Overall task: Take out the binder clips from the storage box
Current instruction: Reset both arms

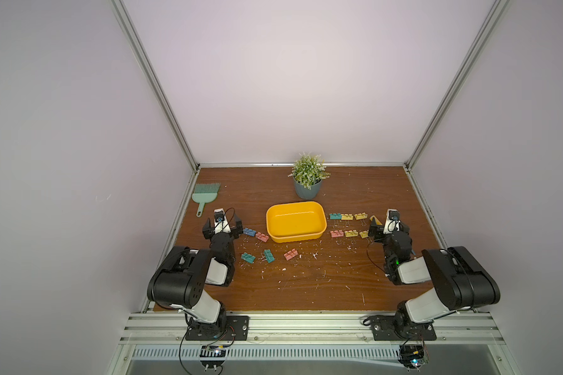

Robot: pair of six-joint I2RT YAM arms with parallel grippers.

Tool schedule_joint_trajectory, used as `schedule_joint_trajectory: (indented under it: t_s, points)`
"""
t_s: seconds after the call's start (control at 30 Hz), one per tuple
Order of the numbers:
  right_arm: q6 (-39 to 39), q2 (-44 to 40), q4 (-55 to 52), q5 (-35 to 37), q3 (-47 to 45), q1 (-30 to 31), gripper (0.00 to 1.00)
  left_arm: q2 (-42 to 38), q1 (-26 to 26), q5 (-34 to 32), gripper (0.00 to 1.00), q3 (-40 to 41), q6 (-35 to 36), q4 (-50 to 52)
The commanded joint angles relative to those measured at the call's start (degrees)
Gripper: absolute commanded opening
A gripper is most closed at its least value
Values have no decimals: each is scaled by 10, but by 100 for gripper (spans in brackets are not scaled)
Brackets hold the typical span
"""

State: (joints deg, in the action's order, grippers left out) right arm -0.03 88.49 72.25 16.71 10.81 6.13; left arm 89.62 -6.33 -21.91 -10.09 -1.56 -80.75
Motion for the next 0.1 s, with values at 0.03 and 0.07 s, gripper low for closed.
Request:
schedule_joint_trajectory:
  t_s: [0.03,0.07]
  points:
    - [5,-11,22,12,13,-3,99,0,8,-7,100,2,-5,-2]
    - [5,-12,24,13,12,-3,99,1,8,-7,100,1,-4,-2]
